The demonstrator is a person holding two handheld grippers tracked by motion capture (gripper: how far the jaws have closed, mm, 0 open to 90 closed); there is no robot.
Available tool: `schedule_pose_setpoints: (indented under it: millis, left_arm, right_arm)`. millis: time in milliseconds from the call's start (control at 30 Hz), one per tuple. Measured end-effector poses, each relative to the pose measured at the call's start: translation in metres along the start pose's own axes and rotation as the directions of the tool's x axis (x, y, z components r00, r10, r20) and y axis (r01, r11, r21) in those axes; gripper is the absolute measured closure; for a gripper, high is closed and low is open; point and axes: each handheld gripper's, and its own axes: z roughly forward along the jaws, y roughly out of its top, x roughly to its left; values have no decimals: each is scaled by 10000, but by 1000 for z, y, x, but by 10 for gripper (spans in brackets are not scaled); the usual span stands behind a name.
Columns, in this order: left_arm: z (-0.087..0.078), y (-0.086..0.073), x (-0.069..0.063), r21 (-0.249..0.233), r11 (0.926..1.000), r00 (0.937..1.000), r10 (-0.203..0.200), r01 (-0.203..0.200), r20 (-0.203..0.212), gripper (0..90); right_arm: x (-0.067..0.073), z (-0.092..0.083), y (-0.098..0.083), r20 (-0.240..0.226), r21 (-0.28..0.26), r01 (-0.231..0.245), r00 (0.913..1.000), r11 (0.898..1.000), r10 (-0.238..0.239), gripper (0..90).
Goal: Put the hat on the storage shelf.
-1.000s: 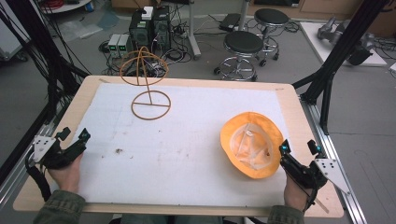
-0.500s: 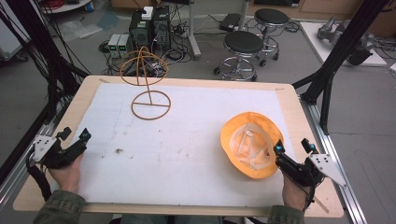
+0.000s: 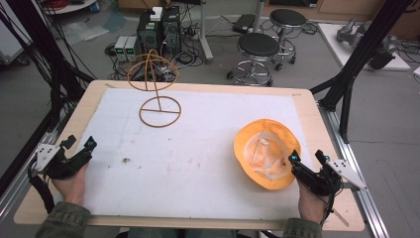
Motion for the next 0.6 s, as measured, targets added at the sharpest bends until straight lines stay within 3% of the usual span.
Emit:
schedule_pose_setpoints:
  millis: [233, 267, 367, 400, 467, 600]
  left_arm:
    - [0, 0, 0, 54, 10000, 10000, -23, 22, 26, 314]
    - [0, 0, 0, 55, 10000, 10000, -23, 23, 26, 315]
    - [0, 0, 0, 47, 10000, 10000, 6, -6, -36, 315]
    - [0, 0, 0, 6, 10000, 10000, 6, -6, -69, 315]
    - [0, 0, 0, 6, 10000, 10000, 5, -5, -86, 315]
    - [0, 0, 0, 7, 10000, 10000, -5, 5, -80, 315]
  right_arm:
    - [-2, 6, -2, -151, 708, -394, 9991, 9967, 406, 183]
    - [-2, 8, -2, -278, 1015, -571, 9978, 9932, 602, 223]
    - [-3, 8, -3, -404, 1239, -771, 9958, 9893, 827, 270]
    - [-3, 10, -3, -512, 1526, -1000, 9927, 9832, 1089, 302]
    - [-4, 11, -3, -482, 1618, -1064, 9921, 9811, 1155, 314]
    - [-6, 14, -5, -378, 2136, -1685, 9829, 9623, 1804, 362]
